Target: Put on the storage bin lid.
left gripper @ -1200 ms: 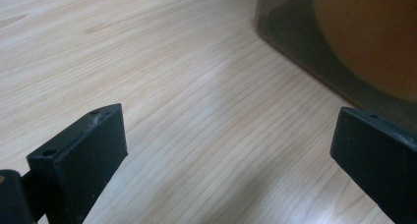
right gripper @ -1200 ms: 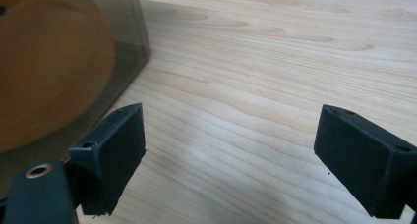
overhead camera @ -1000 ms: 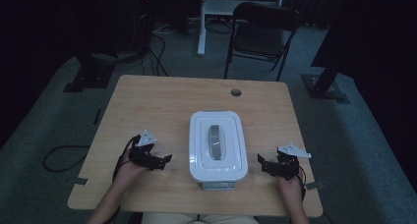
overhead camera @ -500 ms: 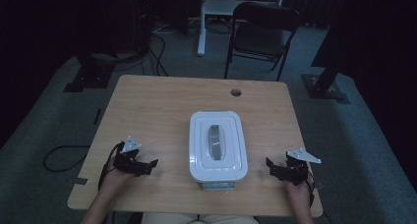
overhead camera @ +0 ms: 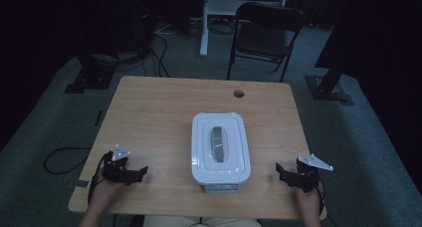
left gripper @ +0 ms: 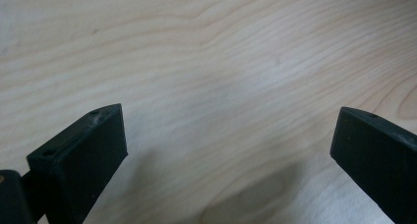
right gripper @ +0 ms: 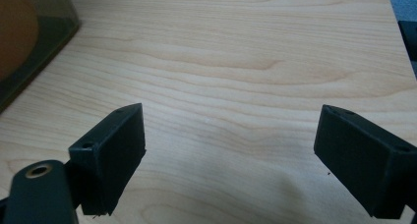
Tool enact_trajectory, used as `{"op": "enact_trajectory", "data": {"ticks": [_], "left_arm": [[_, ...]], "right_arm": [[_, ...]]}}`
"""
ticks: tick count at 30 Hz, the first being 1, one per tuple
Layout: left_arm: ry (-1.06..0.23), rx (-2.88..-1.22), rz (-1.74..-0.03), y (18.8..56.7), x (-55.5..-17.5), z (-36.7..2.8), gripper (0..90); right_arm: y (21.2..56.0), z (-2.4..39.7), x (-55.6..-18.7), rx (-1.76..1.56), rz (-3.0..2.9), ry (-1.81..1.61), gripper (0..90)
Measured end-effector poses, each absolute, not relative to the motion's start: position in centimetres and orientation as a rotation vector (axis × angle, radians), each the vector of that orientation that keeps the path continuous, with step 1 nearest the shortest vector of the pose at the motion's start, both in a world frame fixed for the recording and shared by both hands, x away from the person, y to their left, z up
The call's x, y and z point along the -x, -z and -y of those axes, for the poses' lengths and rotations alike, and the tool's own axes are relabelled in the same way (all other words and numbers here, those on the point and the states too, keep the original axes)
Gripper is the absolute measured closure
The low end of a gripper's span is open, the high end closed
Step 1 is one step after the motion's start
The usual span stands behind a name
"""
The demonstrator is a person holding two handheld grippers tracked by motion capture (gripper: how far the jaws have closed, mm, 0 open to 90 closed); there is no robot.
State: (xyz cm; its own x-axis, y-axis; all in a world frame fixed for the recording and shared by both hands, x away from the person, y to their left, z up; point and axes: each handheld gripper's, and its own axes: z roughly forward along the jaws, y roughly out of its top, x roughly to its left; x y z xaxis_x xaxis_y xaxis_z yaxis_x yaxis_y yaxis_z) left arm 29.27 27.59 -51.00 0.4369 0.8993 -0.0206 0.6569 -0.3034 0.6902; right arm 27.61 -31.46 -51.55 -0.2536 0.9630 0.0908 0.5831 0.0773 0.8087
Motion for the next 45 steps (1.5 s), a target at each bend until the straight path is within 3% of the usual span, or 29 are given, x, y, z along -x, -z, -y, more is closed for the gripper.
{"op": "enact_trajectory", "data": {"ticks": [20, 45], "left_arm": [[-0.62, -1.964, -1.582, 52.1, -27.8, -31.0, 1.2], [-0.643, -1.915, -1.593, 52.4, -28.3, -31.9, 1.3]], "right_arm": [[52.6, 32.5, -26.6, -1.656, -1.807, -0.792, 12.3], [52.8, 32.0, -27.9, -1.683, -1.84, -0.797, 11.7]]}}
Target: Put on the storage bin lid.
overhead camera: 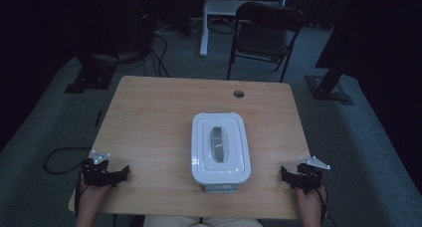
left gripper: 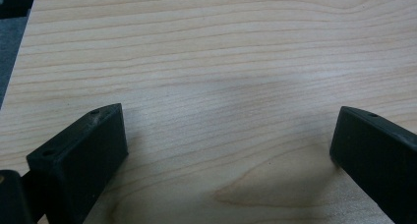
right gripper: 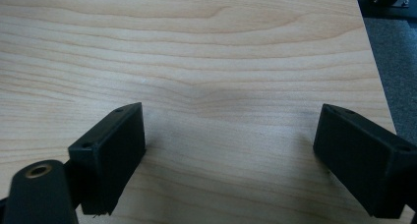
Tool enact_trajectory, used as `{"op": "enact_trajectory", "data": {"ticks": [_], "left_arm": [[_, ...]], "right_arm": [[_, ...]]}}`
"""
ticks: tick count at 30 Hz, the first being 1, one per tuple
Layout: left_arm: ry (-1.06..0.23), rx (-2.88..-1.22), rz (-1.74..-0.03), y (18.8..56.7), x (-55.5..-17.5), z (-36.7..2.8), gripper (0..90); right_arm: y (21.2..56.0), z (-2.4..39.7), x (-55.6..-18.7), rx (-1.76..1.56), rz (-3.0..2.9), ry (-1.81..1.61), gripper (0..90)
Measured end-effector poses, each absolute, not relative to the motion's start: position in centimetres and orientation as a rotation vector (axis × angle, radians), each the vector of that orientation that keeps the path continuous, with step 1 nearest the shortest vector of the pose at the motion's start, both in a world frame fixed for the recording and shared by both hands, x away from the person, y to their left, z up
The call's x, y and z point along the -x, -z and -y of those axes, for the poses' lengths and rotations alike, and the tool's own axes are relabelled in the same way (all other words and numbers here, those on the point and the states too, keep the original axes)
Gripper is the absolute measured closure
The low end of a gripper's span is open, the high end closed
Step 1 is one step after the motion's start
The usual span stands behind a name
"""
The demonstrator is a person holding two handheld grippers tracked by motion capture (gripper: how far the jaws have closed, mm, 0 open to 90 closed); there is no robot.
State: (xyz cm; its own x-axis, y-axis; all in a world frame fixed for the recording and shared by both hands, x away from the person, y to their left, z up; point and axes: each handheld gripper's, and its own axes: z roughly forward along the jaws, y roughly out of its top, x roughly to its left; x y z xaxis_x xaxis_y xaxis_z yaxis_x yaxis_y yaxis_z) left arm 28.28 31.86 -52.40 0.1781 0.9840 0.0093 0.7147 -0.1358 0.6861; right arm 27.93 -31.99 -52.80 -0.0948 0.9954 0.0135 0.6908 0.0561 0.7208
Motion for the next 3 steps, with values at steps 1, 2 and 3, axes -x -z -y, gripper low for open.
{"op": "enact_trajectory", "data": {"ticks": [1, 2, 3], "left_arm": [[-0.644, -1.912, -1.597, 52.4, -28.3, -31.87, 1.3], [-0.644, -1.912, -1.597, 52.4, -28.3, -31.87, 1.3], [-0.646, -1.912, -1.601, 52.39, -28.31, -31.9, 1.3]], "right_arm": [[52.8, 31.99, -27.93, -1.683, -1.84, -0.797, 11.7], [52.8, 31.99, -27.93, -1.683, -1.84, -0.797, 11.7], [52.8, 31.99, -27.93, -1.682, -1.84, -0.797, 11.7]]}}
